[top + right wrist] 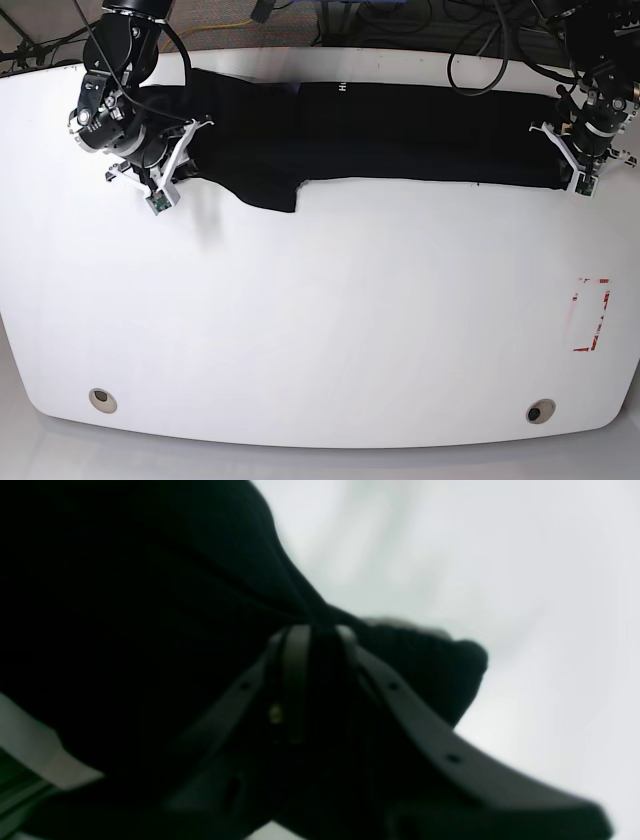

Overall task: Fold the T-shirt properly
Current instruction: 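Grasp the shirt edge with both grippers and fold it toward the arms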

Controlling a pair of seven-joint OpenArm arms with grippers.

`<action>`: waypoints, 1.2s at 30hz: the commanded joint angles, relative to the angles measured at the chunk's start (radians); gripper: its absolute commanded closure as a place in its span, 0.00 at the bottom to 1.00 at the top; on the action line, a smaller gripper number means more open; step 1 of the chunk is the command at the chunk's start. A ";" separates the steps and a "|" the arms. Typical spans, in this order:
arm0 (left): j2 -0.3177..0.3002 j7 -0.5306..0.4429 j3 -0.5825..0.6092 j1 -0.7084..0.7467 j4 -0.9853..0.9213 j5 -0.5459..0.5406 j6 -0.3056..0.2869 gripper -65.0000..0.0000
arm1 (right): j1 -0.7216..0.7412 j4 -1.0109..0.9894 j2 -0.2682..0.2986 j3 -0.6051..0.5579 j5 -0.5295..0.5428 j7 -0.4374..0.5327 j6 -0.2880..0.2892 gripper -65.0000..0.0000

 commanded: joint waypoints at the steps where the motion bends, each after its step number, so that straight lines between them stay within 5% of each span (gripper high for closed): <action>1: -0.016 -0.020 -0.007 0.002 0.016 -0.007 0.008 0.77 | 0.000 0.018 0.011 0.005 0.004 0.015 -0.001 0.68; 6: -0.016 -0.020 -0.007 0.003 0.019 -0.010 0.008 0.37 | -0.013 0.035 0.008 0.061 0.015 0.012 -0.001 0.28; 8: -0.013 -0.020 -0.011 0.003 0.028 -0.011 0.008 0.33 | -0.013 0.043 0.006 0.102 0.036 0.012 -0.001 0.22; 17: -0.013 0.014 -0.040 0.007 0.197 -0.209 0.008 0.39 | 0.119 -0.051 0.028 0.162 0.197 -0.015 -0.001 0.22; 22: -0.010 0.126 0.002 -0.024 0.174 -0.189 0.008 0.39 | 0.216 -0.206 0.037 0.093 0.196 -0.015 -0.001 0.22; 28: 0.008 0.127 0.040 -0.030 0.071 -0.082 0.008 0.39 | 0.260 -0.266 0.037 0.015 0.197 -0.015 -0.001 0.22; 36: 0.021 0.124 0.037 -0.004 0.050 -0.067 0.008 0.39 | 0.254 -0.309 0.017 -0.084 0.194 -0.012 -0.001 0.22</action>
